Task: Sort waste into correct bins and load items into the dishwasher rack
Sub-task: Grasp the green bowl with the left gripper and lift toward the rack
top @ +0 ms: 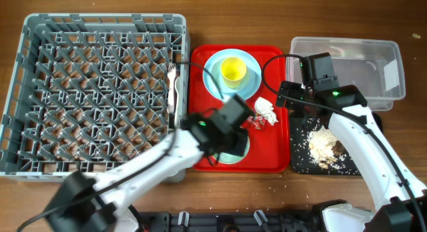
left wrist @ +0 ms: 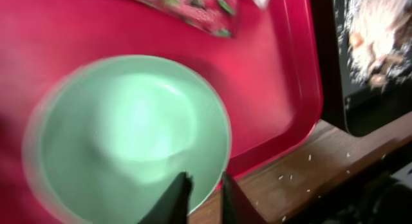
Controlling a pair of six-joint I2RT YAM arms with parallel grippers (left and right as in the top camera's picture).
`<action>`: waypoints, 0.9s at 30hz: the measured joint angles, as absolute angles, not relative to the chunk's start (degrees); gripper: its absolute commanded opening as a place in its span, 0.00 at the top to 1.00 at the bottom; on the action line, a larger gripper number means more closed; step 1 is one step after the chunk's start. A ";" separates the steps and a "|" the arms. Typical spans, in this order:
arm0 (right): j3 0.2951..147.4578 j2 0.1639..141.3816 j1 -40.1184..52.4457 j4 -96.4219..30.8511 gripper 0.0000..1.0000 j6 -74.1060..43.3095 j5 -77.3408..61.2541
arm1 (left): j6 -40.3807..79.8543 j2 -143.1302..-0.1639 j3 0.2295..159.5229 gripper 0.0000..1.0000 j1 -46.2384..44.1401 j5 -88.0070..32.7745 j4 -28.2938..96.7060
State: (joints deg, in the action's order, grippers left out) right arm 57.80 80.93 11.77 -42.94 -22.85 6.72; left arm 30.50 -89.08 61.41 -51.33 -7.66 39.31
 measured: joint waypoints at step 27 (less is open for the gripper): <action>57.80 80.90 11.77 -42.76 0.00 -22.85 6.72 | 30.39 -102.52 61.36 0.96 -57.89 0.10 30.41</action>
State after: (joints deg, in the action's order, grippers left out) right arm 57.80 80.90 11.77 -42.76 -22.85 6.72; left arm 30.39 -102.52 61.36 -57.89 0.10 30.41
